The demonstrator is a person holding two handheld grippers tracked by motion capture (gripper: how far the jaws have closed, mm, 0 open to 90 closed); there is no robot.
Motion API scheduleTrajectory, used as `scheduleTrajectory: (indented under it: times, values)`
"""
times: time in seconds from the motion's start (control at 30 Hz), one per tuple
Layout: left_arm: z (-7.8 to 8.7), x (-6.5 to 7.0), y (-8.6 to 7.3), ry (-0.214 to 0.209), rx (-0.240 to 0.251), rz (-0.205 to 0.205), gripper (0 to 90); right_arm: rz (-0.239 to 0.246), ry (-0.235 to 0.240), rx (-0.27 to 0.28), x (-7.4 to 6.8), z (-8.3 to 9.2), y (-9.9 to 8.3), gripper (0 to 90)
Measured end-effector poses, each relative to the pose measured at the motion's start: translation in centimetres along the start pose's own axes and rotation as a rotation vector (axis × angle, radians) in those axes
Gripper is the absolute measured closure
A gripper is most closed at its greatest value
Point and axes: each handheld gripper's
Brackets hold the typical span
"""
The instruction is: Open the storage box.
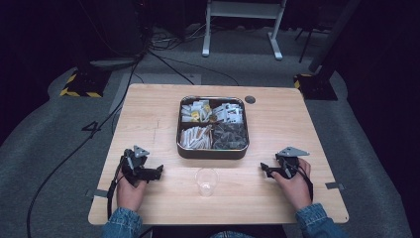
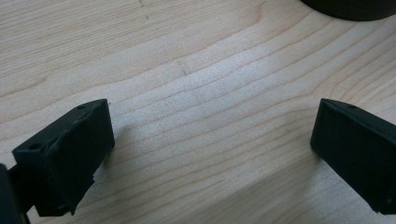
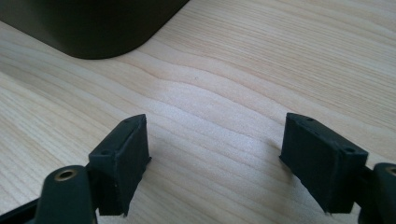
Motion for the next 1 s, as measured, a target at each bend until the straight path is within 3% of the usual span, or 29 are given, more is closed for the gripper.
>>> scheduleTrajectory:
  times: [0.63,0.9,1.0]
  values:
    - [-0.04,0.10,0.03,0.008,0.002,0.008,0.0,0.004,0.002,-0.001,0.05,0.06,-0.05,23.2]
    - [-0.08,0.25,0.09,0.018,-0.001,0.021,0.0,-0.029,0.027,0.008,0.59,0.37,-0.05,28.9]
    - [-0.08,0.24,0.09,0.018,-0.002,0.021,0.0,-0.005,0.013,0.019,0.55,0.85,0.43,29.0]
Point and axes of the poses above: each handheld gripper's, and its own axes: z roughly backward along the jaws, y roughly out of its top, x roughly to its right, and after that the axes turned 5 degrees about z, right-handed
